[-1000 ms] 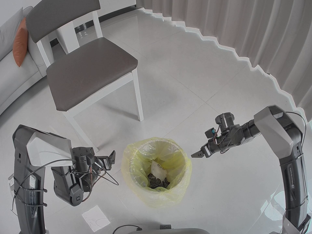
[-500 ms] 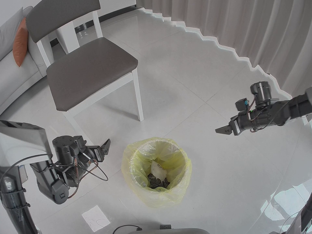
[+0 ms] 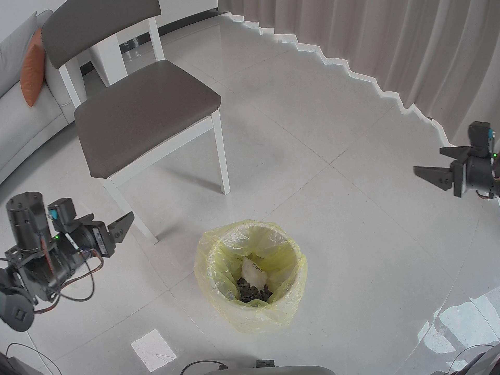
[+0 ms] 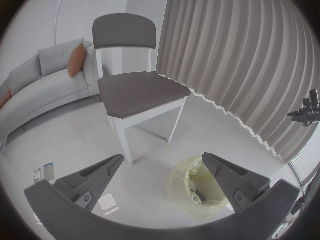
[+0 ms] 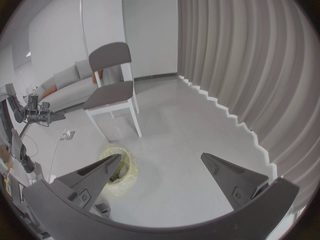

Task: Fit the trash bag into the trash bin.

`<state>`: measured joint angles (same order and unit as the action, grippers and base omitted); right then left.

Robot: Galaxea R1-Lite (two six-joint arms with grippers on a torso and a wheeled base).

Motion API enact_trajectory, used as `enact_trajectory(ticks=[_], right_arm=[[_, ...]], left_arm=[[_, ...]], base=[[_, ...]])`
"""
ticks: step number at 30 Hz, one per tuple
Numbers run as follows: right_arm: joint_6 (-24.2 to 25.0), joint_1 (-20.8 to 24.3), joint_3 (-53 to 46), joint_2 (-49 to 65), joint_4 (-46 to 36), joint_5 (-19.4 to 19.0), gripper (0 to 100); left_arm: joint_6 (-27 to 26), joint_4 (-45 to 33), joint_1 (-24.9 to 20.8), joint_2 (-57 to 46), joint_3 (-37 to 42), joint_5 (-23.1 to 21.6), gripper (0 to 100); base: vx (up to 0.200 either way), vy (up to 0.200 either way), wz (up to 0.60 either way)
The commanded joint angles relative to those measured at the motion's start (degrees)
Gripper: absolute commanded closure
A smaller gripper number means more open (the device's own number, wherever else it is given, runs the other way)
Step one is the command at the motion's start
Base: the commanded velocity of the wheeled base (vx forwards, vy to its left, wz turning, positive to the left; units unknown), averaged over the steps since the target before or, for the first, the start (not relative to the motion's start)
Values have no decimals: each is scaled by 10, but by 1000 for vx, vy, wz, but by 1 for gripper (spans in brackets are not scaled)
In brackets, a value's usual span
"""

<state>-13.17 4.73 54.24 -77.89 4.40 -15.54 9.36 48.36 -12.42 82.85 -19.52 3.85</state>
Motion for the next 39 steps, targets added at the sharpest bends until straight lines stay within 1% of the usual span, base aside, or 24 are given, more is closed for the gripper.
enact_trajectory(ticks=[1, 2, 4, 5, 6, 8, 9, 11, 12, 16, 19, 20, 21, 23, 24, 25, 26, 27, 29, 33, 35, 36, 38, 39], right_arm=[[121, -60, -197, 441, 3, 4, 0], [127, -60, -209, 465, 3, 1, 0], [127, -60, -209, 465, 3, 1, 0], [137, -61, -246, 541, 2, -19, 0], [143, -66, -270, 592, -2, -36, 0], [154, -76, -298, 643, -4, -48, 0], [158, -81, -312, 669, -8, -49, 0], [160, -81, -324, 708, -26, -49, 0], [161, -82, -327, 725, -41, -49, 0], [170, -82, -337, 731, -61, -12, 0], [205, -82, -346, 731, -59, -7, 0], [208, -82, -351, 731, -59, -7, 0], [209, -82, -363, 731, -59, -8, 0], [207, -82, -374, 731, -58, -8, 0], [205, -82, -384, 731, -55, -9, 0], [205, -82, -384, 731, -55, -9, 0], [198, -81, -416, 731, -48, -11, 0], [198, -80, -419, 732, -48, -11, 0], [204, -35, -442, 762, -62, -12, 0], [211, -44, -467, 774, -83, -12, 0], [211, -46, -515, 775, -70, -11, 0], [223, -46, -531, 774, -34, -13, 0], [229, -46, -536, 774, -13, -12, 0], [221, -46, -536, 774, -16, -11, 0]], left_arm=[[-7, -451, 47, -555, -40, -18, 0], [-6, -475, 47, -590, -39, -18, 0], [-6, -475, 47, -590, -39, -18, 0], [-6, -549, 50, -692, -30, -17, 0], [-7, -608, 54, -761, -28, -18, 0], [0, -666, 60, -778, -33, -3, 0], [5, -674, 60, -772, -37, 26, 0], [11, -670, 60, -774, -29, 58, 0], [7, -666, 60, -774, -25, 63, 0], [4, -647, 60, -775, 0, 70, 0], [4, -622, 65, -774, 26, 75, 0], [5, -610, 78, -775, 38, 74, 0], [2, -593, 109, -786, 54, 63, 0], [-7, -593, 126, -821, 66, 41, 0], [-19, -596, 129, -828, 83, 27, 0], [-19, -596, 129, -828, 83, 27, 0], [-29, -582, 124, -824, 118, 33, 0], [-27, -581, 124, -824, 119, 36, 0], [6, -579, 124, -826, 130, 43, 0], [15, -576, 124, -827, 139, 34, 0], [22, -575, 124, -826, 140, 23, 0], [20, -573, 124, -827, 141, 21, 0], [11, -571, 124, -826, 142, 22, 0], [0, -571, 124, -826, 142, 24, 0]], base=[[0, 0, 0], [0, 0, 0], [0, 0, 0], [0, 0, 0], [0, 0, 0], [0, 0, 0], [0, 0, 0], [0, 0, 0], [0, 0, 0], [0, 0, 0], [0, 0, 0], [0, 0, 0], [0, 0, 0], [0, 0, 0], [0, 0, 0], [0, 0, 0], [0, 0, 0], [0, 0, 0], [0, 0, 0], [0, 0, 0], [0, 0, 0], [0, 0, 0], [0, 0, 0], [0, 0, 0]])
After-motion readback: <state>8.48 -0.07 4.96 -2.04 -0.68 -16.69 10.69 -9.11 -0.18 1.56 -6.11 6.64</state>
